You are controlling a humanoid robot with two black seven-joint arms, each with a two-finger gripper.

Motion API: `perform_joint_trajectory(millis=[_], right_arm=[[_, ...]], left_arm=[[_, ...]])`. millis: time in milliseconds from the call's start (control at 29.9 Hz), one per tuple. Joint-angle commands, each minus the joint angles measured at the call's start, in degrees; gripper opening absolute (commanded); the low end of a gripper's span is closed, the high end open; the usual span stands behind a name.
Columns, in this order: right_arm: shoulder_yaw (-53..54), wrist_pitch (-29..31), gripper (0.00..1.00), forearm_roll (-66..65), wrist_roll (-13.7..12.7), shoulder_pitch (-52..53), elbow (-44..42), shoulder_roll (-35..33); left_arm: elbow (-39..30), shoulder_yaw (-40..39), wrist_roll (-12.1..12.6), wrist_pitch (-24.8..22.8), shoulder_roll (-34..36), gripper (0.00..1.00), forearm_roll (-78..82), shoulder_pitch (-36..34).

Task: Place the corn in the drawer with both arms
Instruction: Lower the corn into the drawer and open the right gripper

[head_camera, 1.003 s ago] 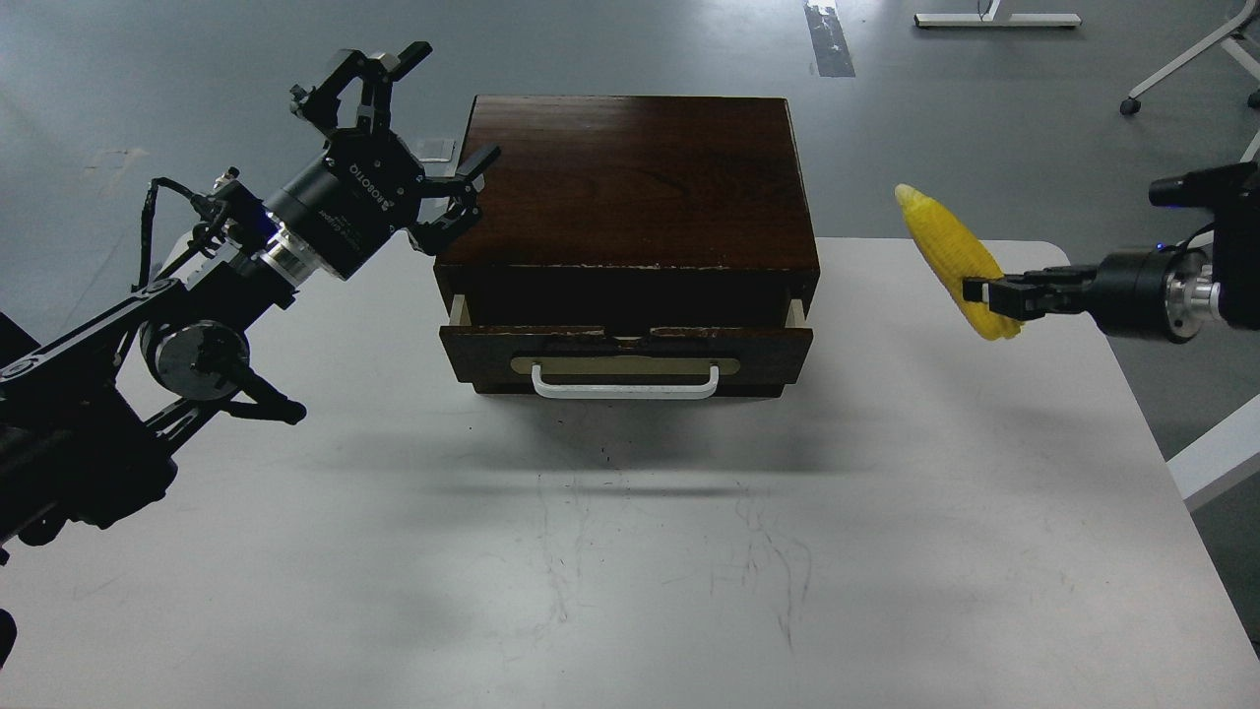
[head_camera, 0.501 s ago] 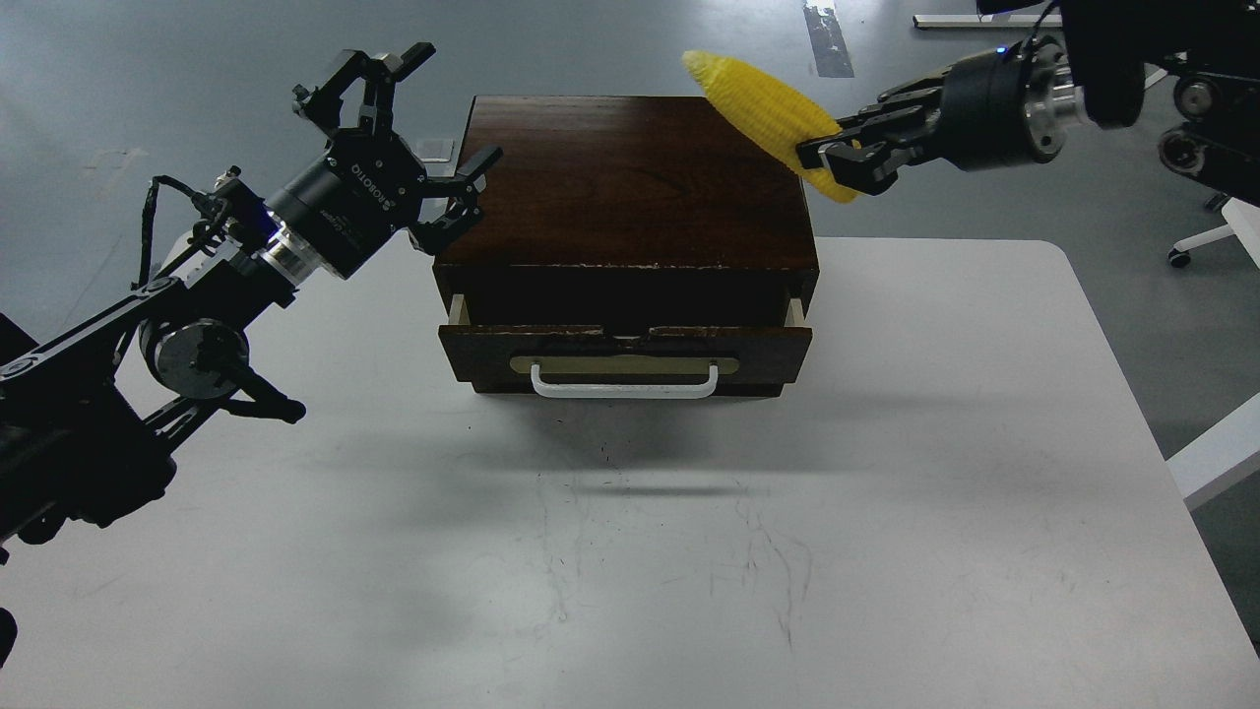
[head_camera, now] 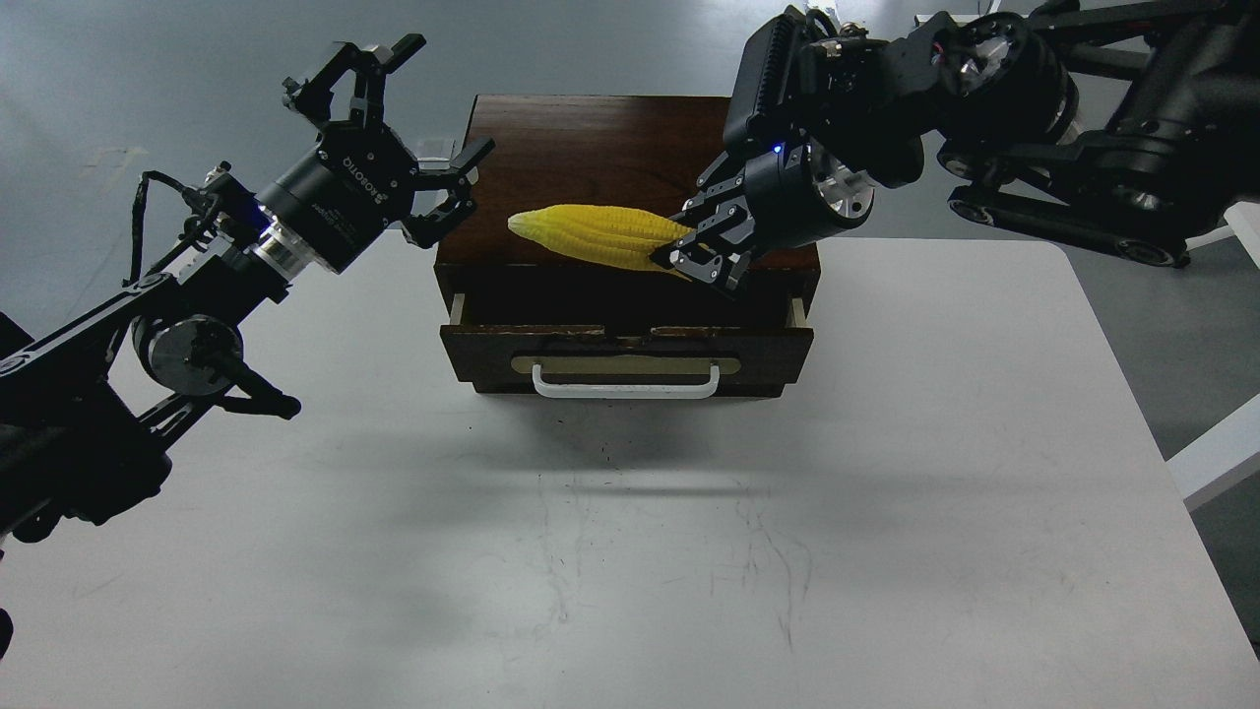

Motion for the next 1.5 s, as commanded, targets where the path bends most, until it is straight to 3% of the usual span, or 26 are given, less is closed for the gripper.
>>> perform_joint_trajectory(millis=[0, 535, 1303, 1470], right_arm=[[-2.4, -3.1, 0.15, -1.1, 0.0, 0.0, 0.1, 0.9], [-5.1, -5.2, 0.18, -1.1, 0.0, -0.5, 1.1, 1.4], [-5.1, -5.2, 0.58, -1.0, 0.0, -0.9, 1.1, 2.1], [-5.1, -5.2, 0.62, -1.0, 0.0, -0.9, 1.1, 2.1]], left_arm=[[0.0, 0.0, 0.0, 0.0, 0.0, 0.98, 0.0, -0.1], [-0.4, -0.1, 0.0, 0.0, 0.1, 0.98, 0.0, -0.1], [-0.4, -0.3, 0.0, -0.1, 0.0, 0.98, 0.0, 0.0], [-0.4, -0.3, -0.1, -0.1, 0.0, 0.98, 0.0, 0.0]])
